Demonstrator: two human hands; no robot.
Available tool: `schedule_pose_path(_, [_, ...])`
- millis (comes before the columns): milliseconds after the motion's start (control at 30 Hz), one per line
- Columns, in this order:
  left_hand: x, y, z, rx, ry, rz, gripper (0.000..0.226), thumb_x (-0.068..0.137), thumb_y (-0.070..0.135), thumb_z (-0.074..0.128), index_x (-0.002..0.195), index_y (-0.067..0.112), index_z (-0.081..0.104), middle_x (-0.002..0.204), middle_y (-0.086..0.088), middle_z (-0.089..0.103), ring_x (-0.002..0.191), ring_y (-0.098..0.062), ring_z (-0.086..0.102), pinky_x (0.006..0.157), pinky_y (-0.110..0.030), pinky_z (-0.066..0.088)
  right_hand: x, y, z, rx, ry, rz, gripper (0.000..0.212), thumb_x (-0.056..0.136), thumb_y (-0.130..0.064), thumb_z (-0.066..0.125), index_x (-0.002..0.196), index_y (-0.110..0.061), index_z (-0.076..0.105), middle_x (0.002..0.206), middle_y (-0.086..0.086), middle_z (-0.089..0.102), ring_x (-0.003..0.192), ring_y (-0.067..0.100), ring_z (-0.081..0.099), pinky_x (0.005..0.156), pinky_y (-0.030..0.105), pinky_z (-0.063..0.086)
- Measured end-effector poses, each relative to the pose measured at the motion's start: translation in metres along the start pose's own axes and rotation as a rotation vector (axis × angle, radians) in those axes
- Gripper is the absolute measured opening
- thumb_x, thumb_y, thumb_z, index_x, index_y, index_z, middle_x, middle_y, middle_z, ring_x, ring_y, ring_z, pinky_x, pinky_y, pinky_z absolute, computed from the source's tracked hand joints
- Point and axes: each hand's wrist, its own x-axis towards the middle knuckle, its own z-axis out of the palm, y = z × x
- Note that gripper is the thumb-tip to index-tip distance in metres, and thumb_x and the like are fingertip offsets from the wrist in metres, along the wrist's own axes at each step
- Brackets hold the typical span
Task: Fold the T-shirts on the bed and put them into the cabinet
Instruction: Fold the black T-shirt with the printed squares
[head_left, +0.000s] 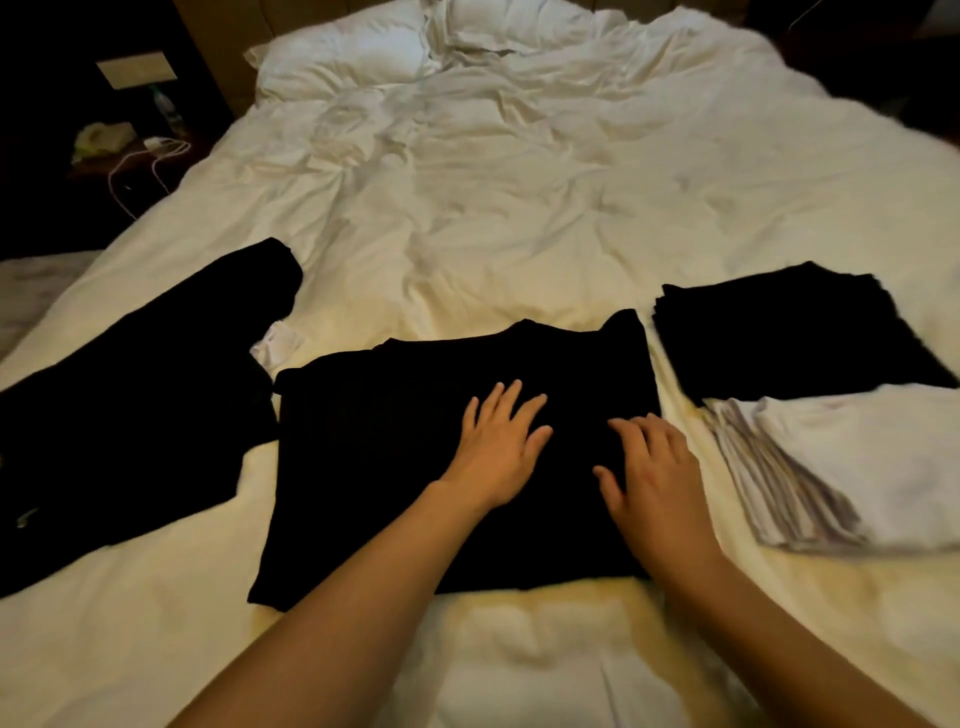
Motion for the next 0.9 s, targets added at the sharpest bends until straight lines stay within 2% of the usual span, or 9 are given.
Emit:
schedule_pose_path(133, [0.012,0.029,0.005,0.004,-0.034,0.047,0.054,0.106,0.052,0.022,0.157,0.035,0.021,0.168,0.003,0.006,0.154,-0.017,-0.005,0.122,-0.043,-0.005,-0.044,0.005,-0.012,0.195,0.042,0.206,0.059,0.086,-0.021,0.074,0.138,-0.007,0.05,0.132,0.013,0.052,0.124,0.03,0.042,0.101,0.046,0.044])
schedule_pose_path(267, [0.033,0.057,0.009,0.06,-0.104,0.068,0.056,0.106,0.054,0.022,0.159,0.035,0.016,0.168,0.005,0.002,0.154,-0.017,-0.007,0.123,-0.046,-0.007,-0.072,0.011,-0.026,0.451,-0.011,0.509,0.061,0.093,-0.036,0.065,0.146,-0.017,0.044,0.134,0.001,0.054,0.126,0.021,0.046,0.104,0.037,0.041])
schedule_pose_path(333, [0.045,0.068,0.01,0.08,-0.138,0.079,0.057,0.106,0.053,0.021,0.159,0.035,0.012,0.168,0.005,-0.001,0.154,-0.017,-0.008,0.123,-0.046,-0.007,-0.078,0.015,-0.033,0.628,0.014,0.595,0.039,0.091,-0.035,0.067,0.129,-0.026,0.061,0.119,-0.009,0.066,0.113,0.014,0.06,0.095,0.035,0.049])
schedule_pose_path(400, [0.057,0.075,0.01,0.089,-0.133,0.078,0.057,0.106,0.052,0.021,0.16,0.034,0.01,0.168,0.004,-0.001,0.154,-0.018,-0.007,0.123,-0.045,-0.006,-0.08,0.017,-0.037,0.825,0.032,0.626,0.006,0.09,-0.029,0.07,0.095,-0.032,0.07,0.086,-0.012,0.072,0.083,0.009,0.068,0.076,0.036,0.055])
schedule_pose_path(467, [0.07,0.081,0.011,0.085,-0.104,0.067,0.057,0.107,0.051,0.023,0.16,0.033,0.01,0.168,0.002,0.0,0.154,-0.019,-0.004,0.123,-0.044,-0.003,-0.082,0.022,-0.039,0.922,0.056,0.623,0.009,0.089,-0.029,0.072,0.08,-0.028,0.07,0.069,-0.004,0.068,0.065,0.014,0.063,0.065,0.039,0.052])
schedule_pose_path(533, [0.086,0.085,0.011,0.082,-0.087,0.045,0.057,0.107,0.05,0.025,0.16,0.033,0.01,0.168,-0.001,0.001,0.155,-0.021,-0.001,0.123,-0.044,0.0,-0.083,0.024,-0.039,0.969,0.103,0.628,0.013,0.086,-0.034,0.074,0.08,-0.025,0.067,0.065,0.001,0.063,0.062,0.02,0.059,0.063,0.041,0.049])
schedule_pose_path(667, [0.116,0.092,0.007,0.074,-0.087,0.033,0.058,0.106,0.051,0.028,0.159,0.035,0.01,0.168,-0.005,0.001,0.154,-0.027,0.002,0.124,-0.045,0.007,-0.082,0.026,-0.04,1.067,0.193,0.624,0.014,0.082,-0.034,0.077,0.081,-0.024,0.067,0.056,-0.005,0.053,0.054,0.012,0.046,0.059,0.034,0.041])
schedule_pose_path(800, [0.137,0.092,-0.001,0.109,-0.03,0.072,0.058,0.106,0.05,0.031,0.159,0.035,0.014,0.168,-0.006,0.004,0.155,-0.027,0.001,0.124,-0.047,0.01,-0.08,0.026,-0.045,1.13,0.24,0.646,0.016,0.08,-0.025,0.08,0.073,-0.023,0.066,0.071,0.001,0.067,0.065,0.025,0.061,0.065,0.043,0.051])
schedule_pose_path(900, [0.15,0.095,-0.002,0.111,0.021,0.029,0.062,0.104,0.05,0.038,0.158,0.025,0.022,0.165,-0.01,0.02,0.152,-0.03,0.015,0.121,-0.047,0.019,-0.077,0.033,-0.043,1.201,0.181,0.622,0.029,0.081,-0.012,0.08,0.065,-0.016,0.057,0.092,-0.004,0.074,0.08,0.022,0.069,0.075,0.045,0.054])
